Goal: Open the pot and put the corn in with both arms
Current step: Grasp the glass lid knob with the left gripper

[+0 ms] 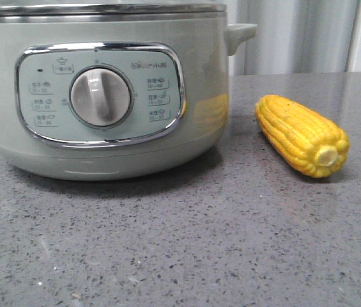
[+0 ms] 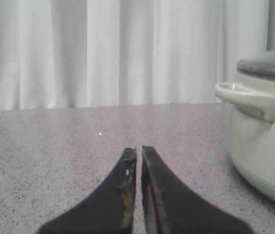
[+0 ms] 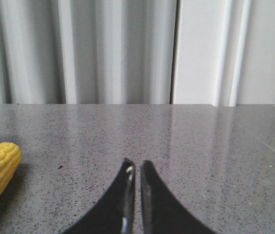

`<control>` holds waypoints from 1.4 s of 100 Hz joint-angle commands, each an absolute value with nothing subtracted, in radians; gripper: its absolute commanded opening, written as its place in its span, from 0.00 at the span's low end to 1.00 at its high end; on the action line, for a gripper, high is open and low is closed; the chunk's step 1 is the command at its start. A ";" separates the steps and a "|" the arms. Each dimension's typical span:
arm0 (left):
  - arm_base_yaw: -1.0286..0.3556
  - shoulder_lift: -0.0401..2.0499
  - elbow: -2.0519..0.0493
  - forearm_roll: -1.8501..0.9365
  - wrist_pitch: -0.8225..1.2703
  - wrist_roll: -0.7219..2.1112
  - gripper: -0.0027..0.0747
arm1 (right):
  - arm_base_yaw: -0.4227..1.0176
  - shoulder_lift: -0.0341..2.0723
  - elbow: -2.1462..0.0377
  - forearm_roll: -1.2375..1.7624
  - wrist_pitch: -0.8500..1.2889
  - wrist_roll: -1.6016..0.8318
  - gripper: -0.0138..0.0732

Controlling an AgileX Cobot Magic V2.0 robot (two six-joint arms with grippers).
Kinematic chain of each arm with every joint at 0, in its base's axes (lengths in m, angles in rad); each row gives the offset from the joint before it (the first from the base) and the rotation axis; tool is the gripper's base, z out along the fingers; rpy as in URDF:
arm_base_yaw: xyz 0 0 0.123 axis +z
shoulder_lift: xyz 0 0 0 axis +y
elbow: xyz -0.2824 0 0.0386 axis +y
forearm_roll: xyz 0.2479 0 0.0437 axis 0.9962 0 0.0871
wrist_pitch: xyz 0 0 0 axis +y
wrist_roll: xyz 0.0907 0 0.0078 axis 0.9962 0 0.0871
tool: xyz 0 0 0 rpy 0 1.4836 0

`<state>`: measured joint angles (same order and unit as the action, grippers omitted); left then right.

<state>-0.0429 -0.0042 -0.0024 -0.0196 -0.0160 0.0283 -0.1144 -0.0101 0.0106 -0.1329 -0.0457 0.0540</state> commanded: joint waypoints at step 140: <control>-0.046 0.624 -0.441 0.011 -0.413 0.021 0.67 | -0.118 0.589 -0.461 -0.045 0.185 0.051 0.10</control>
<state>-0.0429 0.5912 -0.4037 0.0091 -0.2715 0.0283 -0.1144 0.5809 -0.4243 -0.0445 0.2651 0.0540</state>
